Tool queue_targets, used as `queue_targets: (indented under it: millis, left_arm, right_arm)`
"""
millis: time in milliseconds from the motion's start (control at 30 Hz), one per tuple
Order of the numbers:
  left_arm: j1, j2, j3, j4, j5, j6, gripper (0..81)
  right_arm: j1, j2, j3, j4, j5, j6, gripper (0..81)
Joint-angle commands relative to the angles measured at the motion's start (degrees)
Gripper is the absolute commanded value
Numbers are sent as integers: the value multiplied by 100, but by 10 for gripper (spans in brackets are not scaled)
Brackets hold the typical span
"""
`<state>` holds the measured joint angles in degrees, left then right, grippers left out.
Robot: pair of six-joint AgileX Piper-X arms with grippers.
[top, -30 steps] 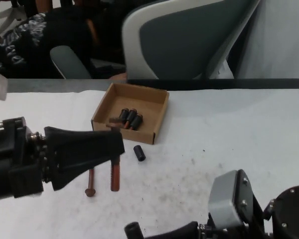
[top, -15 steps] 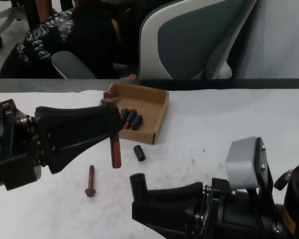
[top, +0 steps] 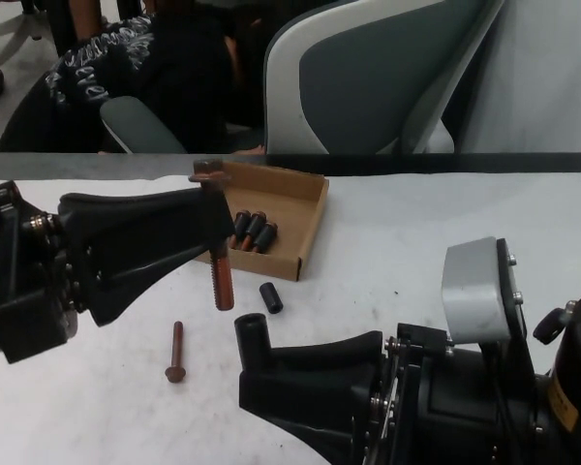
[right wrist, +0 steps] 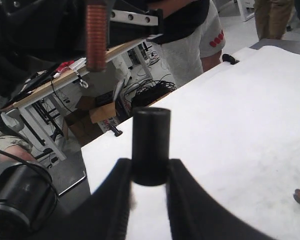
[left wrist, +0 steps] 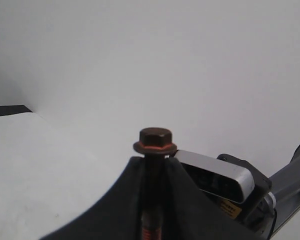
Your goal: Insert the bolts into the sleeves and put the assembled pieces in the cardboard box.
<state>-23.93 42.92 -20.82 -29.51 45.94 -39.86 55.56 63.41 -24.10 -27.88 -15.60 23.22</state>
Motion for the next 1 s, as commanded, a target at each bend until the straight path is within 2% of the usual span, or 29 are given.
queue_targets:
  millis: [0,167,967]
  left_arm:
    - [-18,-62,1,-287,-85,88,8]
    - [-18,-62,1,-287,-85,88,8]
    - [-18,-62,1,-286,12,88,8]
  right_arm:
    - [-15,-14,-74,-158,-195,-23,2]
    - [-15,-14,-128,-158,-375,-1,2]
    - [-15,-14,-460,-158,-404,-42,2]
